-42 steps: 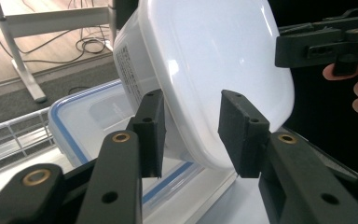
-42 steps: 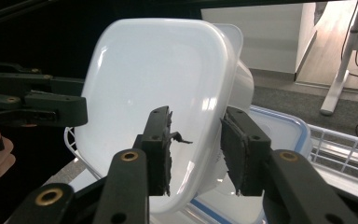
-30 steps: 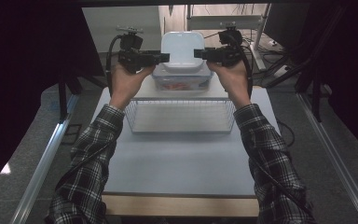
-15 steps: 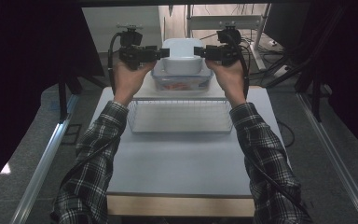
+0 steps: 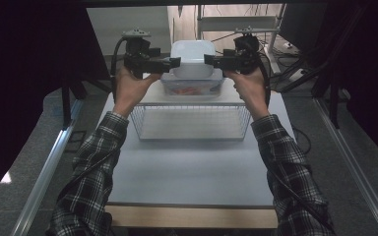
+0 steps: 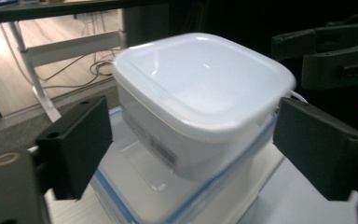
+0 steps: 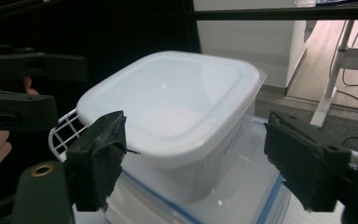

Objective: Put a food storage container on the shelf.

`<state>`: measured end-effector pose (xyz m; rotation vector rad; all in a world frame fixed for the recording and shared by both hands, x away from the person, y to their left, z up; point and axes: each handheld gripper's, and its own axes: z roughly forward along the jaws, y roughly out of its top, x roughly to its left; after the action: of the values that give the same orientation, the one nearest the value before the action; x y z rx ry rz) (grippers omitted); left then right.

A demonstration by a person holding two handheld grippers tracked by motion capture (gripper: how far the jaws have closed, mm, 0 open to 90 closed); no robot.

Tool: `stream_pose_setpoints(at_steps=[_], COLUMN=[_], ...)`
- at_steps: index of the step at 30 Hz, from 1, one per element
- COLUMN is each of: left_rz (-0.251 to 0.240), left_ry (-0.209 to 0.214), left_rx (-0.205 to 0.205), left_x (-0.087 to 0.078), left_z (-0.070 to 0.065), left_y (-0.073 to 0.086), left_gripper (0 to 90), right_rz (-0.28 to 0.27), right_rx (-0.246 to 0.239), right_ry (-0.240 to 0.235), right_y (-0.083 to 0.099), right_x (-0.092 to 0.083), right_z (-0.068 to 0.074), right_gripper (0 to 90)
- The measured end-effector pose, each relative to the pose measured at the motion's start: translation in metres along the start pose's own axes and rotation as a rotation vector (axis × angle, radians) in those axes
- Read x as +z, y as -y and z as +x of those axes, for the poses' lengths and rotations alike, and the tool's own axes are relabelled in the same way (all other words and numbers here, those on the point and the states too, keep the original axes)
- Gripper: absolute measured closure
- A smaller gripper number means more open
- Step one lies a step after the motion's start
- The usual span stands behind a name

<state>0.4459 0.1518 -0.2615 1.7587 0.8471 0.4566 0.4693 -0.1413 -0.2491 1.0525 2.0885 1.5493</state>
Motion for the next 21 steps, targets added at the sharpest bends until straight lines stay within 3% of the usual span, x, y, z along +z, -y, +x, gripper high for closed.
stream_pose_setpoints(at_steps=[4,12,21], left_rz=[0.019,0.021,0.018], left_ry=[0.029,0.055,0.050], left_rx=[0.036,0.059,0.112], left_x=[-0.005,-0.013,-0.022], left_z=[-0.006,-0.015,-0.027], left_y=[0.010,0.035,0.057], left_gripper=[5.7,3.9,3.1], right_rz=[0.002,0.022,0.053], right_rx=[-0.016,-0.055,-0.103], right_ry=[-0.022,-0.047,-0.064], right_y=[0.013,0.036,0.061], right_x=[-0.008,-0.022,-0.028], right_z=[0.000,0.001,0.007], right_gripper=[15.6,10.4,6.4])
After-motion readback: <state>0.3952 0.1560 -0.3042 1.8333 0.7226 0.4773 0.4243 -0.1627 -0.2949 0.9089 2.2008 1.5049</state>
